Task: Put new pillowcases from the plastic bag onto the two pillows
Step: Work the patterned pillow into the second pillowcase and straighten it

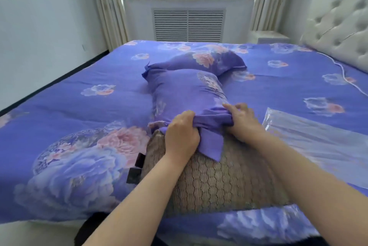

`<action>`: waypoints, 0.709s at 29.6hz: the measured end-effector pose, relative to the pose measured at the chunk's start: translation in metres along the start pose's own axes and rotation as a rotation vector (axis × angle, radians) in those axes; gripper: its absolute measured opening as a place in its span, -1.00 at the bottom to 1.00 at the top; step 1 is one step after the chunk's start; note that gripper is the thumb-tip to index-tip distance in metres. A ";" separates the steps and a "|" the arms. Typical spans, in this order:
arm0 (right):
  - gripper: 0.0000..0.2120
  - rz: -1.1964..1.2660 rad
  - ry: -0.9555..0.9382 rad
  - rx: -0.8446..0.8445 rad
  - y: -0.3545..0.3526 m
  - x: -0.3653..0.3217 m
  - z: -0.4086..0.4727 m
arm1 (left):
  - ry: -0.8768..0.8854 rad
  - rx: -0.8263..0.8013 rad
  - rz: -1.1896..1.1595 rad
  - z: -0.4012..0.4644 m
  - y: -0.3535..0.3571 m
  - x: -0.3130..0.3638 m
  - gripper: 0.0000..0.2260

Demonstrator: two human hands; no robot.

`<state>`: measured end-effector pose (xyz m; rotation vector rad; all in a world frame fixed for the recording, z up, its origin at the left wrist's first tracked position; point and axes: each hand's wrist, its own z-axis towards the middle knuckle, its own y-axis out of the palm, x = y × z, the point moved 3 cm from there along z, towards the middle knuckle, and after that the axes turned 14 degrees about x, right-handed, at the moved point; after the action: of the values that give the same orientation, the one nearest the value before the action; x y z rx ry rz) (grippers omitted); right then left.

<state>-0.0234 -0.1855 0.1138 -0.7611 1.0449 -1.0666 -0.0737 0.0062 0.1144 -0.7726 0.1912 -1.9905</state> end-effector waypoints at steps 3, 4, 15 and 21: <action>-0.74 0.001 -0.063 0.395 -0.002 -0.004 -0.008 | 0.056 0.002 0.015 -0.026 0.000 0.009 -0.91; -0.78 0.082 -0.017 0.427 0.001 -0.005 -0.011 | 0.062 -0.014 0.050 -0.029 0.001 0.005 -0.88; -0.89 0.154 0.014 0.300 0.015 -0.012 -0.043 | -0.112 0.013 -0.093 -0.052 -0.019 -0.047 -0.82; -0.77 0.523 0.257 0.266 0.021 0.015 -0.059 | -0.153 -0.098 0.034 -0.059 -0.009 -0.053 -0.67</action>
<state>-0.0706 -0.1932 0.0703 -0.1186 1.2040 -0.8337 -0.0968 0.0441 0.0487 -0.9744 0.2117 -1.8924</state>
